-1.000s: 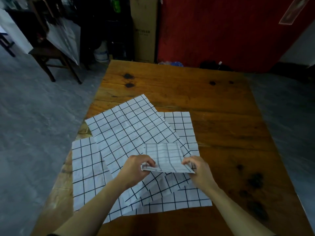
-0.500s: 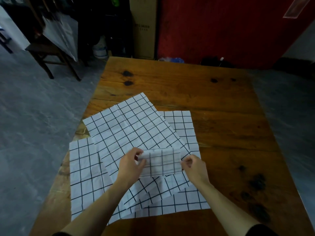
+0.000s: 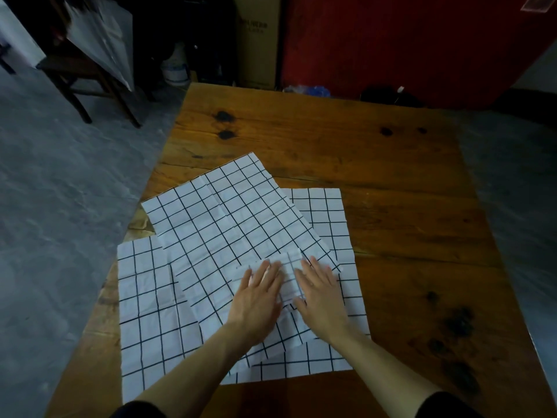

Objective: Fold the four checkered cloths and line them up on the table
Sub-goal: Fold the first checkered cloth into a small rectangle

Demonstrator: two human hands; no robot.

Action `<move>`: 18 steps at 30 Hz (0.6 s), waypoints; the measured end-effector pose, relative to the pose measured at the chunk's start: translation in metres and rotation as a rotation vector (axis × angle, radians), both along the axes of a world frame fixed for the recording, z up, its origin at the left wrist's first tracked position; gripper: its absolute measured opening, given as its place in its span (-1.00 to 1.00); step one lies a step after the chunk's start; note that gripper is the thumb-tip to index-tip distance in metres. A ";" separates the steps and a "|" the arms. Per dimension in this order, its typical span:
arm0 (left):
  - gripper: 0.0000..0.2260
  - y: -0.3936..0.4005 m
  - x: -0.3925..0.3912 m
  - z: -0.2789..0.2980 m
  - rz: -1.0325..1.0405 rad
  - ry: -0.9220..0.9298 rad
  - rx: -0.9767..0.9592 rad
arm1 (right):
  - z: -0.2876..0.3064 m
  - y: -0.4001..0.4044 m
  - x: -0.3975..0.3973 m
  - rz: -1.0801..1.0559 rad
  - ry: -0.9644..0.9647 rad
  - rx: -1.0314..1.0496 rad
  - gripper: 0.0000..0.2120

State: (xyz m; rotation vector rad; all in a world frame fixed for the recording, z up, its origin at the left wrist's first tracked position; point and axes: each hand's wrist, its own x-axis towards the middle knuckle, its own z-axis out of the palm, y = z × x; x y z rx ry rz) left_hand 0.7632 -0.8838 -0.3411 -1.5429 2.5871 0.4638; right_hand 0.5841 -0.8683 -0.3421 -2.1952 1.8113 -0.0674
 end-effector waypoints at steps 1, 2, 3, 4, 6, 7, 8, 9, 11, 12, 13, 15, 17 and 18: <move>-0.38 -0.001 -0.002 -0.001 -0.035 -0.055 0.009 | 0.001 -0.002 0.005 -0.005 0.046 -0.026 -0.36; -0.38 -0.002 -0.003 -0.003 -0.067 -0.093 0.007 | 0.001 -0.004 0.008 0.001 0.059 -0.016 -0.33; -0.38 -0.004 -0.002 -0.008 -0.090 -0.110 -0.003 | 0.000 -0.006 0.012 0.023 0.055 0.004 -0.33; -0.38 -0.005 0.000 -0.014 -0.106 -0.103 -0.018 | -0.001 -0.007 0.015 0.044 0.046 0.060 -0.35; -0.39 -0.006 0.005 -0.028 -0.112 -0.094 -0.047 | -0.007 -0.005 0.013 0.080 0.079 0.114 -0.35; -0.39 -0.006 0.009 -0.034 -0.102 -0.102 -0.045 | -0.012 -0.004 0.008 0.078 0.102 0.130 -0.34; -0.39 -0.006 0.014 -0.037 -0.084 -0.110 -0.039 | -0.017 -0.003 0.002 0.069 0.122 0.143 -0.33; -0.39 -0.005 0.021 -0.040 -0.063 -0.114 -0.042 | -0.018 -0.002 -0.004 0.057 0.134 0.151 -0.31; -0.39 -0.005 0.037 -0.040 -0.018 -0.113 -0.053 | -0.019 -0.002 -0.015 0.033 0.133 0.179 -0.30; -0.40 -0.003 0.045 -0.040 -0.001 -0.112 -0.050 | -0.018 -0.003 -0.018 0.026 0.125 0.195 -0.31; -0.41 -0.002 0.052 -0.039 0.012 -0.108 -0.049 | -0.015 -0.004 -0.019 0.024 0.116 0.195 -0.32; -0.41 0.000 0.064 -0.038 0.030 -0.092 -0.055 | -0.012 -0.003 -0.018 0.023 0.103 0.172 -0.35; -0.40 -0.002 0.070 -0.036 0.028 -0.092 -0.054 | -0.014 -0.001 -0.018 0.022 0.092 0.171 -0.36; -0.38 -0.003 0.072 -0.034 0.017 -0.096 -0.055 | -0.016 0.000 -0.019 0.023 0.088 0.161 -0.36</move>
